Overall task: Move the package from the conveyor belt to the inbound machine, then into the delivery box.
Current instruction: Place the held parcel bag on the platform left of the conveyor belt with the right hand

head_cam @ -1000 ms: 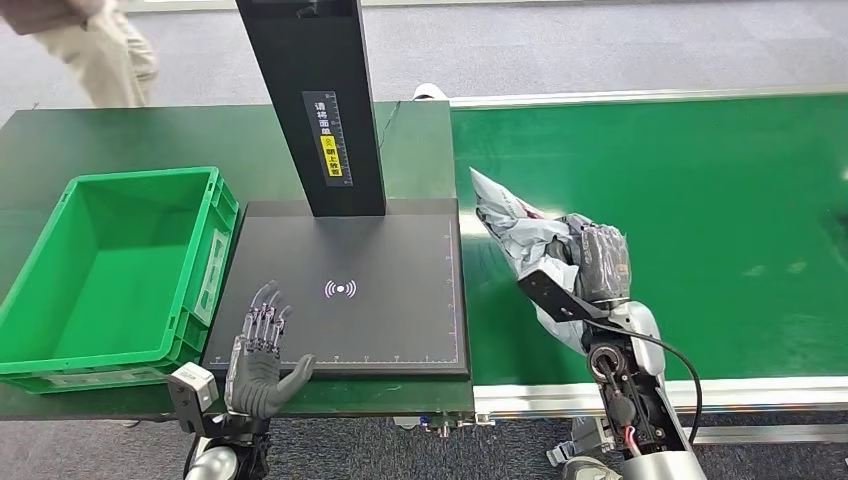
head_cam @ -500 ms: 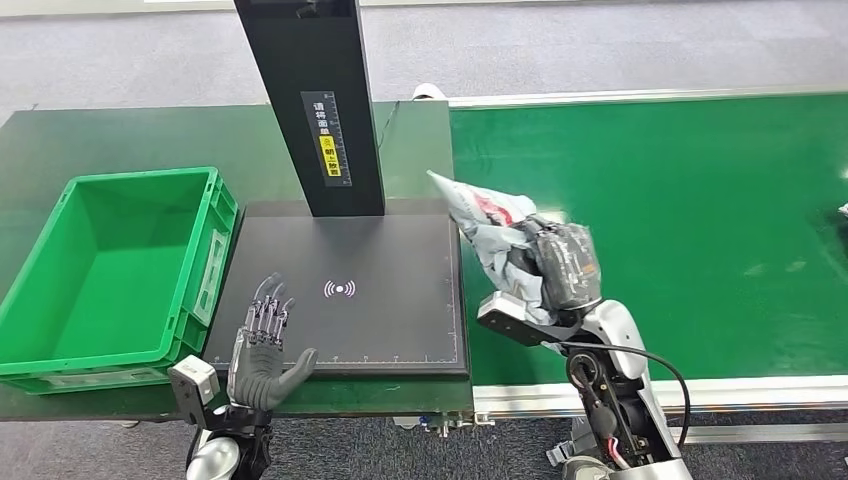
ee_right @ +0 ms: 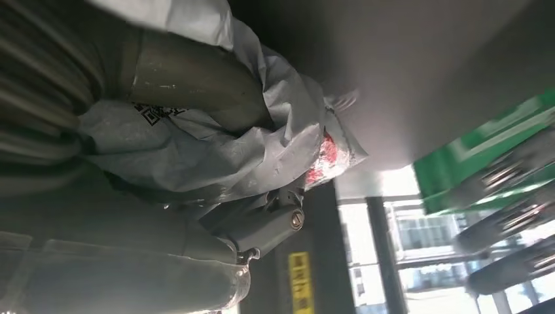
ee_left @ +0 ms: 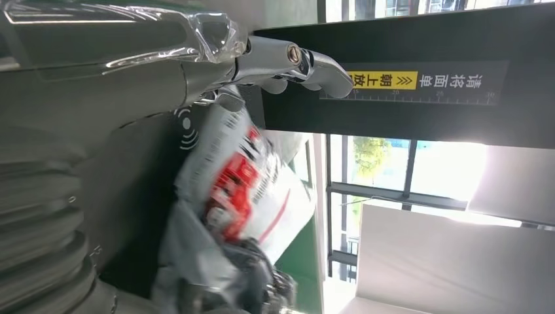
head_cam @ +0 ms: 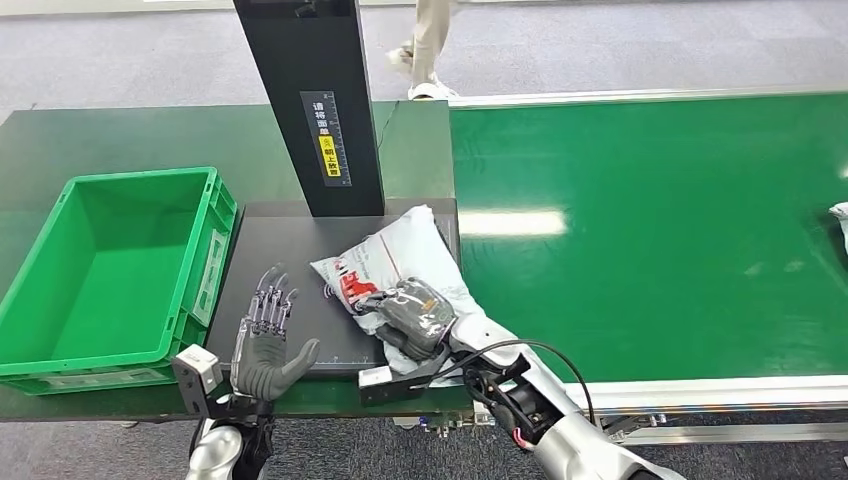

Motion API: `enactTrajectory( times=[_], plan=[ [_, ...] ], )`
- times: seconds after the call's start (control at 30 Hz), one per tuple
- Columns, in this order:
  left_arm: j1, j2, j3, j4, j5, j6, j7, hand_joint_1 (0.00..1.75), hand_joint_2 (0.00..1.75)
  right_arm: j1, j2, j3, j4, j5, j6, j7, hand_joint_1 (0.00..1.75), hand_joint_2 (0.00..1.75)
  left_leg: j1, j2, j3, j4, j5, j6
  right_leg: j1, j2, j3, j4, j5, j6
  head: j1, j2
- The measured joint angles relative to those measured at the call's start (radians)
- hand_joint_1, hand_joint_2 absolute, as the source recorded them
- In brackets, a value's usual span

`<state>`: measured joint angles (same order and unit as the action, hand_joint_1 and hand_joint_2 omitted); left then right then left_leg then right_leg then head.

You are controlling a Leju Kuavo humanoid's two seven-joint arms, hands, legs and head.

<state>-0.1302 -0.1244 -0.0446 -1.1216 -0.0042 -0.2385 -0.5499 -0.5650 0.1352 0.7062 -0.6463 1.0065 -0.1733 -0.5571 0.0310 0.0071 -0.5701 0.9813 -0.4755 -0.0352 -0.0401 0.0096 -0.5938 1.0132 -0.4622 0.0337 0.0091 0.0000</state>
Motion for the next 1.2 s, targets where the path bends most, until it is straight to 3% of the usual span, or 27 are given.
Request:
enactTrajectory(
  times=[0.33,0.47,0.53,0.7,1.0,1.2],
  plan=[
    [-0.019,0.0,0.0,0.018,-0.006,0.003,0.001,0.0,1.75,-0.016,0.041,0.067,0.035,-0.063,-0.046,-0.017,1.71,1.75,0.0,0.0,0.0,0.0,0.0,0.0,0.0,0.0,0.0,0.0,0.0,0.0,0.0,0.0],
    [-0.028,0.0,0.0,0.031,-0.003,0.006,0.001,0.0,1.75,-0.021,0.051,0.074,0.042,-0.087,-0.066,-0.009,0.09,1.75,0.0,0.0,0.0,0.0,0.0,0.0,0.0,0.0,0.0,0.0,0.0,0.0,0.0,0.0],
    [-0.028,0.001,0.001,0.034,-0.001,0.008,0.001,0.0,1.75,-0.022,0.053,0.074,0.043,-0.103,-0.088,0.002,0.0,1.75,0.0,0.0,0.0,0.0,0.0,0.0,0.0,0.0,0.0,0.0,0.0,0.0,0.0,0.0],
    [-0.022,0.003,0.001,0.034,0.001,0.015,0.001,0.0,1.75,-0.022,0.049,0.051,0.037,-0.176,-0.117,0.028,0.0,1.75,0.0,0.0,0.0,0.0,0.0,0.0,0.0,0.0,0.0,0.0,0.0,0.0,0.0,0.0],
    [0.011,0.002,0.003,0.017,0.002,0.017,0.012,0.0,1.75,0.018,0.026,-0.086,-0.033,-0.359,-0.094,0.01,0.0,1.75,0.0,0.0,0.0,0.0,0.0,0.0,0.0,0.0,0.0,0.0,0.0,0.0,0.0,0.0],
    [0.011,-0.001,0.002,0.015,-0.006,0.017,0.014,0.0,1.75,0.045,0.017,-0.139,-0.057,-0.408,-0.065,-0.01,0.0,1.75,0.0,0.0,0.0,0.0,0.0,0.0,0.0,0.0,0.0,0.0,0.0,0.0,0.0,0.0]
  ],
)
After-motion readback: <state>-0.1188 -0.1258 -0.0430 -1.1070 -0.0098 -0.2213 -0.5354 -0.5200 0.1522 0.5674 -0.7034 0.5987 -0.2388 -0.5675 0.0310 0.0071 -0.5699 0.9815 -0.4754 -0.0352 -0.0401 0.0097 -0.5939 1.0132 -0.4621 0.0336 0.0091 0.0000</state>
